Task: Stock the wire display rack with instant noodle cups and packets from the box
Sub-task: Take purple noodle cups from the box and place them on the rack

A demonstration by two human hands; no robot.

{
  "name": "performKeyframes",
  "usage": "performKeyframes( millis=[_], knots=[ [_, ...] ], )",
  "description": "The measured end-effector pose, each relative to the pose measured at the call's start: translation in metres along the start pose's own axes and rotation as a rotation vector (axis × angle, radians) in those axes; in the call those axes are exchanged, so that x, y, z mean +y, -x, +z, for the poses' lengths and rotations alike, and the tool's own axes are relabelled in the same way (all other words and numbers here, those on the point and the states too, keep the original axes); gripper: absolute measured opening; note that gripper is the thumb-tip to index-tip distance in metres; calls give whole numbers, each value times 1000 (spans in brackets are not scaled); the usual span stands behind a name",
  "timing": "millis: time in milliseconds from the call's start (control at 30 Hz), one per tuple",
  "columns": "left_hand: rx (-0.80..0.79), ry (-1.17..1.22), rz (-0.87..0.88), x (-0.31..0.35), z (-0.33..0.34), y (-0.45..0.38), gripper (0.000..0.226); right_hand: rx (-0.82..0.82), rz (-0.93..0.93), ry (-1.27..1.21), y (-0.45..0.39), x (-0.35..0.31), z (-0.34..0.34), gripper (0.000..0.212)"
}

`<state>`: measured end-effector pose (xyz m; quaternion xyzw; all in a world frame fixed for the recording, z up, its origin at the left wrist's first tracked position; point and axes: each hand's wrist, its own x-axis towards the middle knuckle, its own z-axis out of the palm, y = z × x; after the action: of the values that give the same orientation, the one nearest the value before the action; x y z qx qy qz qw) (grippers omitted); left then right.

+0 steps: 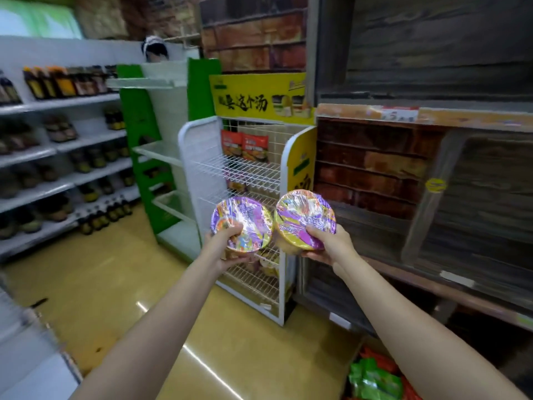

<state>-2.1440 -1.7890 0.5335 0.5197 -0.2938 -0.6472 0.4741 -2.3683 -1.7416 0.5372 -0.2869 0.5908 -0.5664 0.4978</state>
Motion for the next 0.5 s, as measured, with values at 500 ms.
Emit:
performKeyframes(
  millis=[500],
  knots=[
    [370, -31, -152, -24, -73, -85, 63, -146, 312, 184, -107, 80, 94, 36]
  ],
)
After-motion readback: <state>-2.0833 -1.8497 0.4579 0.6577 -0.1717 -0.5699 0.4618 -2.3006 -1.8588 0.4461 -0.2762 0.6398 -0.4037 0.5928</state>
